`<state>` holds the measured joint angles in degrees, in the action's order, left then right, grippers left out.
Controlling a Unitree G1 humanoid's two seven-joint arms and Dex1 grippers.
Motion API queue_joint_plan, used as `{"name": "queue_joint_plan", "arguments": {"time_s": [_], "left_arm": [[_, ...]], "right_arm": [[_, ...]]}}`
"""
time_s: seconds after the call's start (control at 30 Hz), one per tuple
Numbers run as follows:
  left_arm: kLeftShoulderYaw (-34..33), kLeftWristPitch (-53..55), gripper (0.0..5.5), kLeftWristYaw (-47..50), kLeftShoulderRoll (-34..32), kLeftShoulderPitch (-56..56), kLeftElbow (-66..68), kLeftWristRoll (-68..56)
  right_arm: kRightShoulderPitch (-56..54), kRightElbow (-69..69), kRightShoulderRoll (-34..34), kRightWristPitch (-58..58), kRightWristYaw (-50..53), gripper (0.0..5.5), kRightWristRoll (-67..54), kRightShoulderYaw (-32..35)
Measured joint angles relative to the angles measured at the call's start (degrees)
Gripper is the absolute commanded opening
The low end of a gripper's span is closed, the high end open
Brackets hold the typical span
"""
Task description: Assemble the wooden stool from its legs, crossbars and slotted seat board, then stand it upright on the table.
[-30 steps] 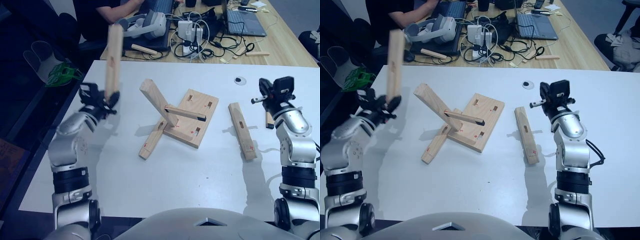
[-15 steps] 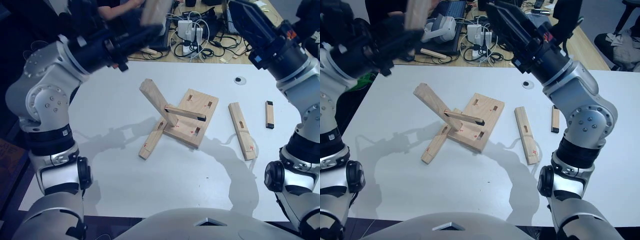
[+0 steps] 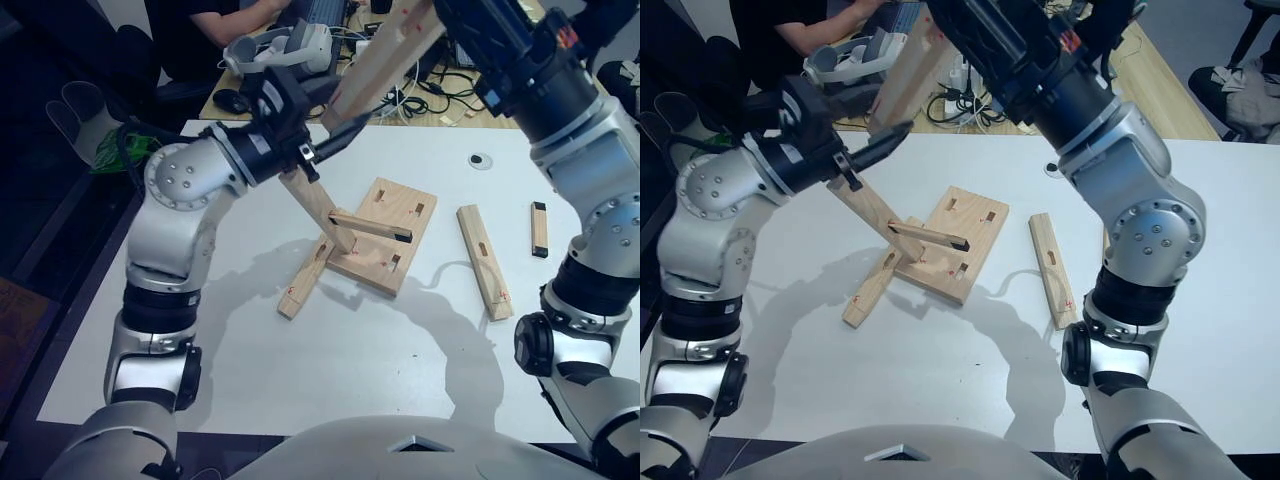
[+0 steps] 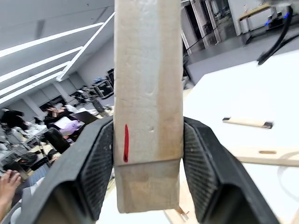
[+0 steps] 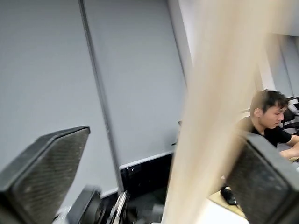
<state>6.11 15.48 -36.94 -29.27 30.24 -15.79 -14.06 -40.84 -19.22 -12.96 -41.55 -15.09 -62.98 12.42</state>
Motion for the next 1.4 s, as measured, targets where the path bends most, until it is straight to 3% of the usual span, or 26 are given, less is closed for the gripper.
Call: {"name": "queue_joint_plan", "arguments": {"time_s": [0.2, 0.77, 0.97, 1.0, 1.27, 1.4], "left_arm": [[0.1, -4.8, 2.04, 3.9, 1.1, 0.0, 4.6, 6.5], [-0.5, -22.8, 2.04, 2.4, 1.0, 0.5, 11.3, 10.2], [-0.5, -24.2, 2.04, 2.7, 2.0, 1.3, 12.2, 11.5], [-0.5, -24.6, 2.4, 2.9, 2.4, 1.4, 12.4, 11.9], [-1.8, -31.0, 3.64, 7.6, 2.5, 3.1, 16.3, 16.5], [-4.8, -33.5, 4.24, 15.5, 0.4, 5.5, 28.0, 22.4]], "right_arm": [[-1.2, 2.8, 2.8, 3.2, 5.8, 4.09, -1.0, 2.4], [-2.2, 4.0, 1.2, 1.4, 7.3, 1.38, -8.2, 3.5], [-2.2, 4.2, 1.4, 3.7, 7.2, 1.13, -5.3, 3.3], [-2.2, 4.3, 1.7, 4.3, 7.2, 1.13, -5.0, 3.3], [-2.1, 5.5, 3.2, 8.8, 9.3, 1.01, -2.3, 4.4], [-2.2, 6.7, 3.3, 11.5, 10.1, 1.01, 1.0, 4.8]]}}
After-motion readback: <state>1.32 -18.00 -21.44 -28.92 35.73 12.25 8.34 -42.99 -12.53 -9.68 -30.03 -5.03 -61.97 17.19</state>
